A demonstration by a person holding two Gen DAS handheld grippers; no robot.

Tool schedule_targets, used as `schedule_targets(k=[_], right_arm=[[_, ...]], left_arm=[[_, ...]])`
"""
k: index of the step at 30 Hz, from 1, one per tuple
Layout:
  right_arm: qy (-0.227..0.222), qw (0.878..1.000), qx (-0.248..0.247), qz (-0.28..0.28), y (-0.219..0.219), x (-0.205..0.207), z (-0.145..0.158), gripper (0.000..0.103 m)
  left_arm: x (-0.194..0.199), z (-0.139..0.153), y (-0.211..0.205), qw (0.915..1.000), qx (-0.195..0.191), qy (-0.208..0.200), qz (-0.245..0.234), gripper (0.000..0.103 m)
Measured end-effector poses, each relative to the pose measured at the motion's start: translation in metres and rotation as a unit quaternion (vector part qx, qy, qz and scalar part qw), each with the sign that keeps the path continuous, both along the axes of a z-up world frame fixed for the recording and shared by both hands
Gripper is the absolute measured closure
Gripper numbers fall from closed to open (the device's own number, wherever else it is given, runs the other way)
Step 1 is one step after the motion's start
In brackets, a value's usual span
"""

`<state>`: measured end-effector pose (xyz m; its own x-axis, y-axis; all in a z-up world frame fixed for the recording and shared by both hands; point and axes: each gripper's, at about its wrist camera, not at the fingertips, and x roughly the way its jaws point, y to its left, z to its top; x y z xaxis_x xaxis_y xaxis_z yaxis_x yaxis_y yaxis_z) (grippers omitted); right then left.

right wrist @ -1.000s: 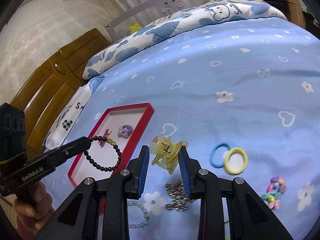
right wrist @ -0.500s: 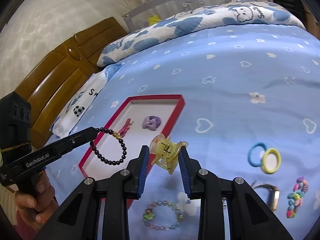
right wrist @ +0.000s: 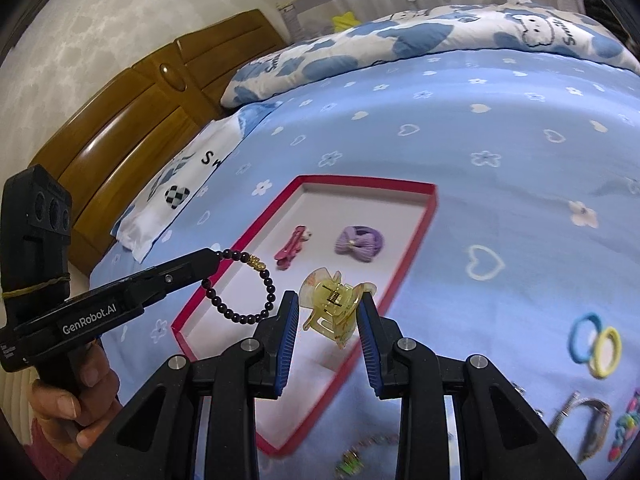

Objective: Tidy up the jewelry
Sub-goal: 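Carry the bracelet and claw clip into the red tray and open both tools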

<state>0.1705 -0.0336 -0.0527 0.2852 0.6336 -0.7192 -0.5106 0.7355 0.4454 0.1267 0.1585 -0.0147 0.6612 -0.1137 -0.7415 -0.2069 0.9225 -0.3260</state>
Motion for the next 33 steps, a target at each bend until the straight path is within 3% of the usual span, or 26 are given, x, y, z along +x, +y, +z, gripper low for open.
schedule_targets(k=[18,33], right_arm=[[0.019,0.998,-0.042,0.037,0.059,0.027,-0.04,0.073],[0.022,0.996,-0.067,0.05,0.071,0.032,-0.056,0.071]], left_arm=[[0.031,-0.039,0.036,0.9986,-0.009,0.037,0.036,0.097],[0.045,-0.072,0.045,0.9943,-0.003,0.085,0.064,0.096]])
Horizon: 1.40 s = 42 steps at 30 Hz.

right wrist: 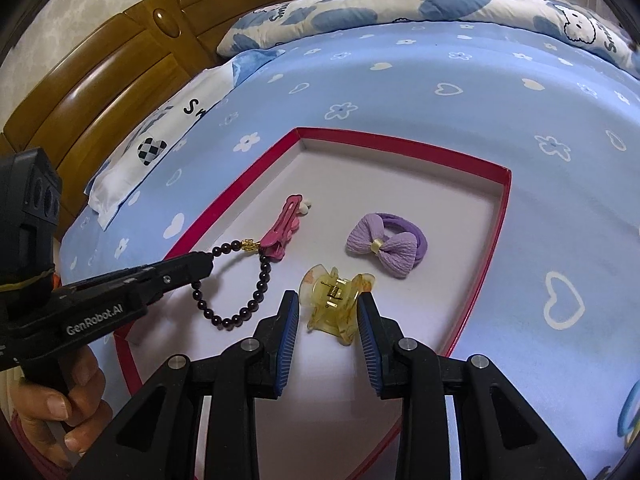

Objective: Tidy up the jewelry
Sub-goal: 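Carry the bracelet and claw clip into the red tray and open both tools, then move both open tools back over the remaining jewelry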

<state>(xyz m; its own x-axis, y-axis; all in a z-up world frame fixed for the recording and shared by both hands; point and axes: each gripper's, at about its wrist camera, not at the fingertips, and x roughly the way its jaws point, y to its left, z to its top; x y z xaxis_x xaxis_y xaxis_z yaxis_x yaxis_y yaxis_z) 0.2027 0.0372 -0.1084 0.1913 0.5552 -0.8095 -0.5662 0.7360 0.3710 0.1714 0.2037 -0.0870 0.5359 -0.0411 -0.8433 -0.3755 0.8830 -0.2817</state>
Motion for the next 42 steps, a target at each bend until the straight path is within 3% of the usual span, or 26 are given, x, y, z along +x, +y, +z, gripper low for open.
schedule_targets(k=[6,10,23,35,42], right_arm=[[0.004,1.0,0.001,-0.005,0.0,0.0,-0.002,0.07],[0.006,1.0,0.004,-0.006,-0.001,0.0,-0.001,0.069],[-0.004,1.0,0.025,-0.015,-0.016,-0.011,0.021,0.06],[-0.027,0.996,0.053,-0.061,-0.083,-0.041,0.057,0.051],[-0.037,0.993,0.051,-0.103,-0.136,-0.055,0.067,0.051]], left_arm=[[0.003,-0.006,0.001,0.9999,0.002,0.012,0.0,0.095],[0.002,-0.006,0.002,0.9999,0.002,0.013,0.004,0.082],[-0.02,0.02,-0.007,0.9999,0.008,-0.012,-0.003,0.081],[-0.061,0.054,-0.041,0.9984,-0.001,-0.044,-0.036,0.058],[-0.071,0.07,-0.07,0.9955,-0.001,-0.057,-0.076,0.057]])
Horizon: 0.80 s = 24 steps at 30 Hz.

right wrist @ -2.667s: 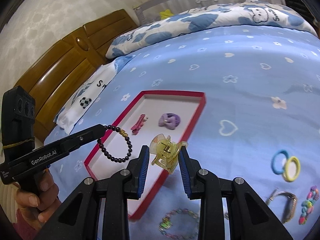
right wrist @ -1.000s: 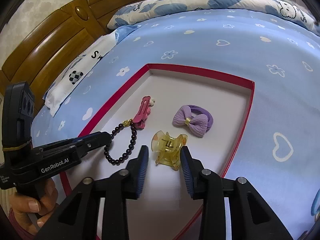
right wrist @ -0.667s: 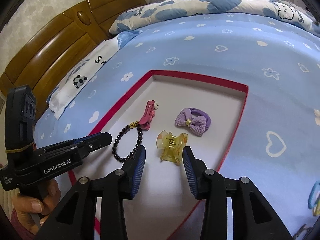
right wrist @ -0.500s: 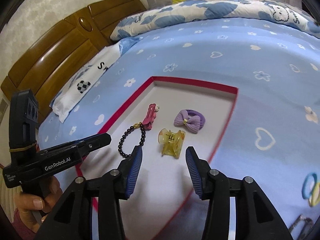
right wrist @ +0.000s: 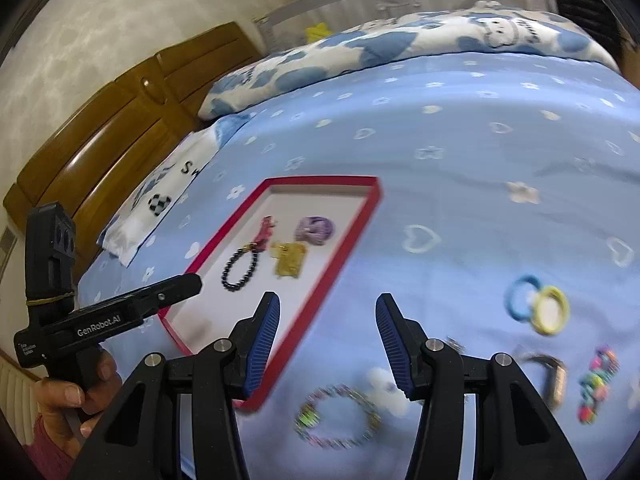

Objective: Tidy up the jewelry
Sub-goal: 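Move both open tools back over the remaining jewelry, then grasp the silver chain with the left tool while the right tool grasps the colorful beaded hair tie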

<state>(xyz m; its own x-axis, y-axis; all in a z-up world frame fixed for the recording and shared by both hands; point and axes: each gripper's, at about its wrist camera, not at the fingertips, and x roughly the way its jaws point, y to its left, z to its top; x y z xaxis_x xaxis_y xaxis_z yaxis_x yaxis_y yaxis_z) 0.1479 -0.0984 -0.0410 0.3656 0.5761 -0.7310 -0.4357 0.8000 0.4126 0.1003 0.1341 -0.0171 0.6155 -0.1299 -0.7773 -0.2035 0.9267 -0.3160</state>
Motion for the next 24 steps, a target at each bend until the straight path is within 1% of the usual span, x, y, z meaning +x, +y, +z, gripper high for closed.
schedule_targets(k=[5,13,24], right_arm=[[-0.005,0.999,0.0,-0.036,-0.038,-0.01,0.006,0.051],[-0.012,0.996,-0.001,-0.085,-0.089,-0.026,0.01,0.051],[-0.011,0.989,-0.01,-0.145,-0.148,-0.04,0.001,0.051]], left_arm=[[-0.005,0.008,-0.018,0.9997,0.001,-0.006,-0.025,0.056],[-0.007,0.011,-0.042,0.9983,0.008,-0.005,-0.058,0.055],[0.008,0.007,-0.084,0.9948,0.024,0.005,-0.099,0.054]])
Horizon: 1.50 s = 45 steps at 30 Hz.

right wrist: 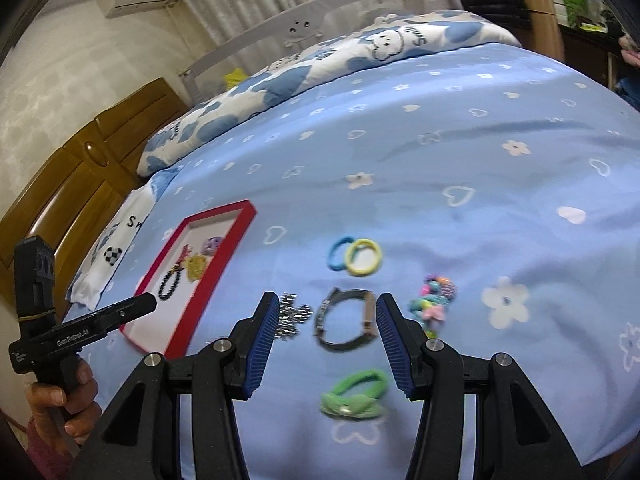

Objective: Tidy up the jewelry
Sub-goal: 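Grasp the silver chain with the left tool while the right tool grasps the colorful beaded hair tie, then carry the silver chain and beaded hair tie over the red tray with both tools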

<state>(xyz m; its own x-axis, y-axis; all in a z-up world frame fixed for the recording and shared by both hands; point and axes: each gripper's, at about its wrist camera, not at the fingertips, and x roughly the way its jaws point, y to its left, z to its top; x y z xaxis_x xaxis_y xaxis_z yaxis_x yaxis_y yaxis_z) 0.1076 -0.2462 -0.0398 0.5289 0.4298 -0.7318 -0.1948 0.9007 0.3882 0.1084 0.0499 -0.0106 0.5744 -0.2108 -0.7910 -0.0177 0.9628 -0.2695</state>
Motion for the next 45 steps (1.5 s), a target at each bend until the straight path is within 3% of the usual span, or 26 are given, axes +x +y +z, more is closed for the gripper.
schedule_targets(k=[13,21,25,30,33,35,38,40,42,45], right_arm=[[0.025,0.999,-0.022,-0.033,-0.033,0.012,-0.03,0.051],[0.041,0.998,-0.045,-0.027,-0.031,0.026,-0.048,0.051],[0.046,0.997,-0.053,-0.023,-0.029,0.031,-0.055,0.051],[0.052,0.996,-0.069,-0.014,-0.023,0.035,-0.065,0.051],[0.05,0.995,-0.085,-0.008,-0.018,0.036,-0.071,0.052],[0.045,0.994,-0.095,-0.007,-0.016,0.036,-0.073,0.055],[0.041,0.993,-0.11,-0.009,-0.016,0.036,-0.074,0.08],[0.04,0.993,-0.106,-0.012,-0.019,0.036,-0.074,0.081],[0.038,0.994,-0.105,-0.015,-0.02,0.035,-0.072,0.091],[0.032,0.995,-0.088,-0.02,-0.024,0.034,-0.066,0.091]], left_arm=[[0.042,-0.03,-0.043,0.9982,0.011,0.023,-0.053,0.053],[0.075,-0.061,-0.07,0.9949,0.028,0.046,-0.086,0.05],[0.089,-0.073,-0.079,0.9932,0.039,0.056,-0.094,0.043],[0.102,-0.09,-0.093,0.9905,0.062,0.068,-0.102,0.045],[0.106,-0.095,-0.101,0.9885,0.084,0.066,-0.107,0.048],[0.107,-0.096,-0.104,0.9879,0.087,0.061,-0.114,0.064],[0.11,-0.096,-0.11,0.987,0.083,0.057,-0.125,0.084],[0.11,-0.096,-0.113,0.9864,0.089,0.052,-0.128,0.085],[0.107,-0.095,-0.113,0.9868,0.087,0.048,-0.128,0.086],[0.101,-0.091,-0.108,0.9894,0.063,0.041,-0.124,0.088]])
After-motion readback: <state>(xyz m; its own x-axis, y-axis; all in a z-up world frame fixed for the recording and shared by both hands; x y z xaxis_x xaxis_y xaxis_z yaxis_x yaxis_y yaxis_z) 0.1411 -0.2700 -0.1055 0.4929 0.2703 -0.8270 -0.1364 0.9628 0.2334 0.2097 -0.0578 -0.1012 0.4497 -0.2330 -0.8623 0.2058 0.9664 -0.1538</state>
